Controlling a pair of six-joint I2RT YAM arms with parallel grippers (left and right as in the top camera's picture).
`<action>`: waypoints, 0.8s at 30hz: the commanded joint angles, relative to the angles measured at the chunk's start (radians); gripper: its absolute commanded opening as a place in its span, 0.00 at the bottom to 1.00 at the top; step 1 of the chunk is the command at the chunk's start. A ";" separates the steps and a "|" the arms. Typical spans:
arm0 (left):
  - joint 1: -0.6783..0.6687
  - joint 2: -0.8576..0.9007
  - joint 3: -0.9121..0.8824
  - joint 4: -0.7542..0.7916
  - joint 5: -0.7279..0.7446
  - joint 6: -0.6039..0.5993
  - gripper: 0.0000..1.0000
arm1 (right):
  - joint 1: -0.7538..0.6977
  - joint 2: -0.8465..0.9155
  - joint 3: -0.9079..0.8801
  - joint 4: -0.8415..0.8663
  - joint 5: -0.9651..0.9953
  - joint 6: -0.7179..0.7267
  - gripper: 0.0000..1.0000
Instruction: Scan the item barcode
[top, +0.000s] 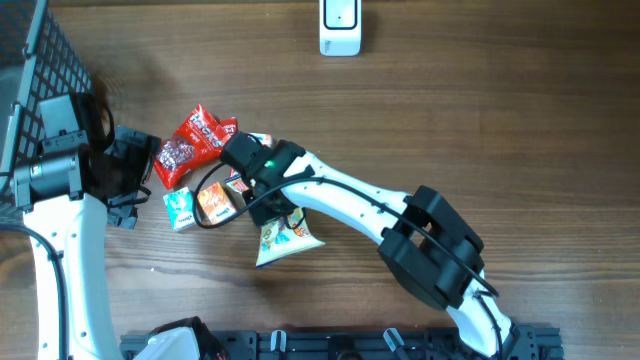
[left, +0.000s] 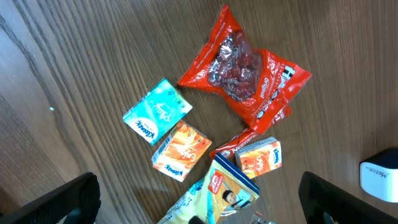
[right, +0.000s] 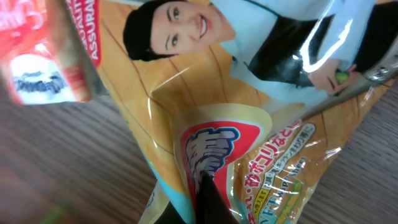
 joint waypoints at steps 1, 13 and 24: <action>0.005 0.002 0.003 -0.003 -0.014 0.016 1.00 | -0.051 -0.002 -0.005 0.024 -0.207 -0.109 0.04; 0.005 0.002 0.003 -0.003 -0.014 0.016 1.00 | -0.481 -0.122 -0.016 -0.046 -1.002 -0.546 0.04; 0.005 0.002 0.003 0.001 -0.014 0.015 1.00 | -0.688 -0.056 -0.455 0.420 -1.487 -0.454 0.04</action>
